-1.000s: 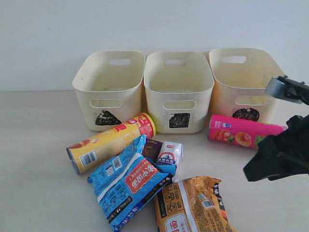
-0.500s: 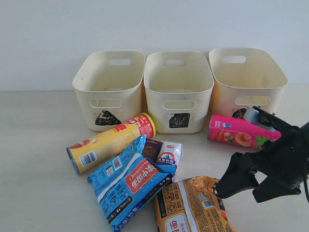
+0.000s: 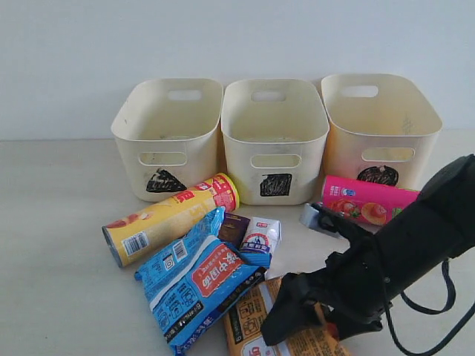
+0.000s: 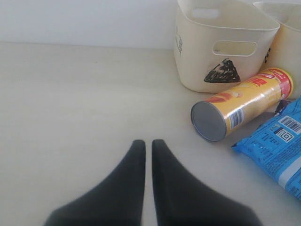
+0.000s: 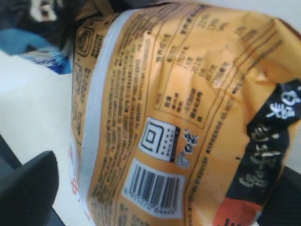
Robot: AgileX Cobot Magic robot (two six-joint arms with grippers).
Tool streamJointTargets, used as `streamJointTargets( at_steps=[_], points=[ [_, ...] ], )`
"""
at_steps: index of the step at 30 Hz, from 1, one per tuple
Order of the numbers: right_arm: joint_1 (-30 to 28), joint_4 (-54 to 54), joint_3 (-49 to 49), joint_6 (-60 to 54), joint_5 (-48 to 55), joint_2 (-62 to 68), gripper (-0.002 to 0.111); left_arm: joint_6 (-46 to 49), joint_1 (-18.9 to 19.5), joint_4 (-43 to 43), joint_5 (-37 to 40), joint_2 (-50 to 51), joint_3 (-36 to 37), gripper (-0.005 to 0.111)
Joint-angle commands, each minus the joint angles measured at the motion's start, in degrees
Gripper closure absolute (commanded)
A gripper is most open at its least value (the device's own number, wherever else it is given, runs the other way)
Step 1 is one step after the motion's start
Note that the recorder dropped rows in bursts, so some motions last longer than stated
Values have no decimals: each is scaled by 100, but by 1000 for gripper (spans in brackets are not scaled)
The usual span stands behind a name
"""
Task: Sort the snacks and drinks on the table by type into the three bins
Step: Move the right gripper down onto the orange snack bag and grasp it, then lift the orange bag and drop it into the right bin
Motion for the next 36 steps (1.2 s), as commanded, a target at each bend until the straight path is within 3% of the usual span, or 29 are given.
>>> streamJointTargets(
  at_steps=[1, 3, 6, 9, 11, 24, 36],
  points=[
    [337, -285, 86, 32, -463, 261, 13, -48, 16, 29, 3, -18, 20, 103],
    [386, -309, 86, 32, -489, 261, 19, -48, 16, 29, 3, -18, 20, 103],
    [386, -471, 86, 76, -524, 261, 43, -48, 16, 29, 3, -18, 20, 103],
    [386, -681, 86, 190, -524, 261, 76, -48, 16, 29, 3, -18, 20, 103],
    [386, -841, 86, 192, -498, 261, 108, -48, 16, 29, 3, -18, 20, 103],
    [195, -1211, -134, 269, 41, 110, 108, -48, 16, 29, 3, -18, 20, 103],
    [-1155, -1211, -134, -69, 1375, -1211, 108, -48, 16, 29, 3, -18, 20, 103]
  ],
)
